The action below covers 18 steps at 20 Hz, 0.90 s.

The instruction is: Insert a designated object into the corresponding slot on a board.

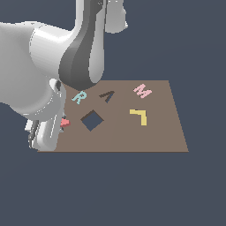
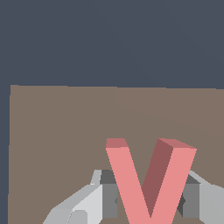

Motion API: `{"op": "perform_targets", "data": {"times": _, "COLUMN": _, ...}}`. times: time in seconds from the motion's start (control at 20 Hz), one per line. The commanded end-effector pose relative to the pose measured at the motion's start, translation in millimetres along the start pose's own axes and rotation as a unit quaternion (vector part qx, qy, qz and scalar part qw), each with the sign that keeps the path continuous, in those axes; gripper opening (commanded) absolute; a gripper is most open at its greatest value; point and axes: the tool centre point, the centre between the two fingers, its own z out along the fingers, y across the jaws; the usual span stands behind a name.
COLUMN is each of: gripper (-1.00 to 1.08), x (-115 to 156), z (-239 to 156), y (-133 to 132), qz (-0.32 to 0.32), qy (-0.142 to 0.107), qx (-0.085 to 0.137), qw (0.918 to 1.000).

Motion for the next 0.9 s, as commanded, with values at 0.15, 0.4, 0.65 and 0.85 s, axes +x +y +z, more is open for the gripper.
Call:
{"op": "perform_targets", "data": {"times": 0.15, "gripper": -1.00, "x": -4, "z": 0, "y": 1, "qz": -0.007, "qy": 0.000, "qx": 0.000, "qw": 1.0000}}
{"op": "perform_targets", "data": {"times": 0.4, "gripper": -1.00, "x": -19, "z": 0, "y": 6, "qz": -0.035, "qy": 0.000, "qx": 0.000, "qw": 0.9994}}
{"op": "perform_targets", "data": {"times": 0.65, "gripper": -1.00, "x": -44, "z": -1, "y": 16, "qz": -0.083, "qy": 0.000, "qx": 0.000, "qw": 0.9965}}
{"op": "perform_targets", "data": {"times": 0.85, "gripper": -1.00, "x": -70, "z": -2, "y": 29, "qz": -0.135, "qy": 0.000, "qx": 0.000, "qw": 0.9909}}
